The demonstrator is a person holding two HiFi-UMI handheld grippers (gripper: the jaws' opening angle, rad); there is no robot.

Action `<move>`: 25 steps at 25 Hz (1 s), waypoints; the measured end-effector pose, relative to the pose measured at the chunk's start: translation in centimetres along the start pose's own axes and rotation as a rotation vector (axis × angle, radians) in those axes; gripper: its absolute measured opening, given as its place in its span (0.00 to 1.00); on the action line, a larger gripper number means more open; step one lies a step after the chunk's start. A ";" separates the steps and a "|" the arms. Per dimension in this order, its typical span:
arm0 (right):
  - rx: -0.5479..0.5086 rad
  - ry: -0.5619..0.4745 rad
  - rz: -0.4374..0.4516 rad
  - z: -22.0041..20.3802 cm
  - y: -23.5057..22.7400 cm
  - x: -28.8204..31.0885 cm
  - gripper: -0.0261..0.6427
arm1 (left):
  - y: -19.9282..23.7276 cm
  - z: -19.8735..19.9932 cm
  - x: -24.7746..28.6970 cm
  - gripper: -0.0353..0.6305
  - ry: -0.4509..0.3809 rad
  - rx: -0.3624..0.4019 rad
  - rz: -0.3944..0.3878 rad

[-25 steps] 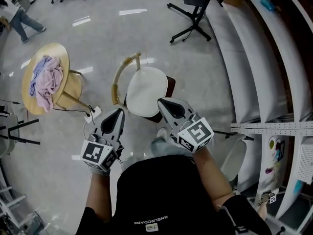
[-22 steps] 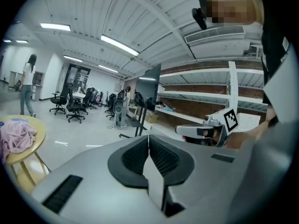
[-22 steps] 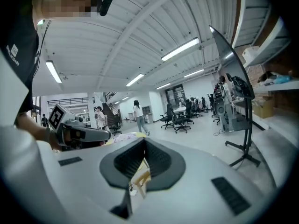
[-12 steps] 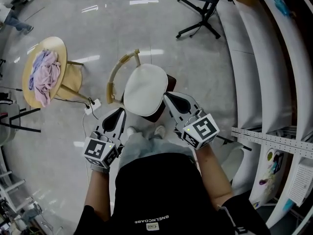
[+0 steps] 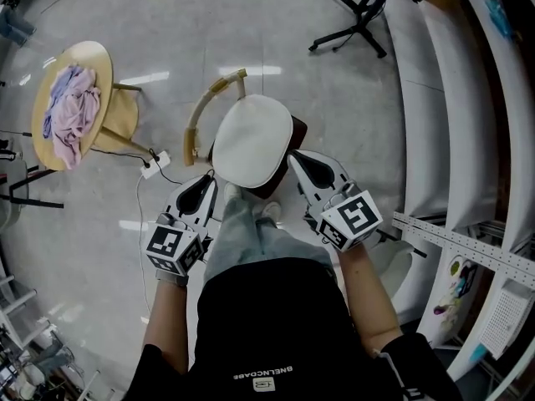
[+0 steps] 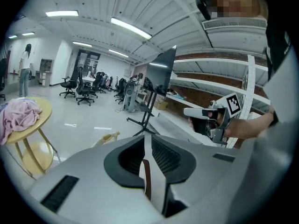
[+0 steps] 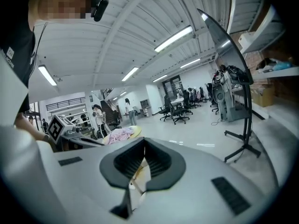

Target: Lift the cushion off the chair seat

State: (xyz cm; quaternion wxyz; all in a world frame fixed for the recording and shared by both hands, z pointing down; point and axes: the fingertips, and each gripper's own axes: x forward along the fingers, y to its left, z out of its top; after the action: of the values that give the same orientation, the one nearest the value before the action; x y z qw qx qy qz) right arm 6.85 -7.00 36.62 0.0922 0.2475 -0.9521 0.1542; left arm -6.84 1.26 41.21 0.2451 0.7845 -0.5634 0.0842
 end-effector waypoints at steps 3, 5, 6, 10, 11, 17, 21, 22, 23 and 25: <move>-0.006 0.026 -0.010 -0.4 -0.1 1.0 0.05 | 1.4 -1.7 0.7 0.15 0.026 -0.052 -0.005; -0.007 0.046 -0.021 -0.8 -0.4 1.6 0.05 | 2.5 -2.9 1.2 0.16 0.038 -0.078 -0.003; -0.007 0.055 -0.027 -1.0 -0.6 2.0 0.05 | 3.0 -3.6 1.5 0.16 0.046 -0.089 -0.002; -0.010 0.092 -0.049 -1.8 -1.0 3.3 0.05 | 5.3 -7.1 2.5 0.22 0.095 -0.160 0.005; -0.011 0.102 -0.052 -2.1 -1.0 3.6 0.05 | 5.9 -8.1 2.7 0.24 0.110 -0.175 0.007; -0.004 0.168 -0.056 -4.4 -1.5 6.0 0.05 | 8.6 -14.4 4.5 0.29 0.209 -0.220 0.012; 0.018 0.212 -0.038 -6.6 -1.7 7.8 0.06 | 10.2 -18.7 6.2 0.33 0.261 -0.284 0.018; 0.035 0.216 -0.034 -7.0 -1.8 8.1 0.06 | 10.6 -19.8 6.6 0.33 0.271 -0.306 0.019; 0.053 0.217 -0.033 -7.4 -1.9 8.4 0.06 | 10.9 -20.9 7.1 0.33 0.280 -0.324 0.020; 0.081 0.224 -0.032 -8.1 -2.3 9.0 0.06 | 11.7 -23.1 8.1 0.33 0.299 -0.349 0.023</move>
State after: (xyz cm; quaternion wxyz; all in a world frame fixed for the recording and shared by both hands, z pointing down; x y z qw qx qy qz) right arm 1.07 -10.13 47.01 0.1902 0.2477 -0.9247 0.2179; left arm -11.51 2.65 67.92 0.4569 0.7026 -0.5357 0.1035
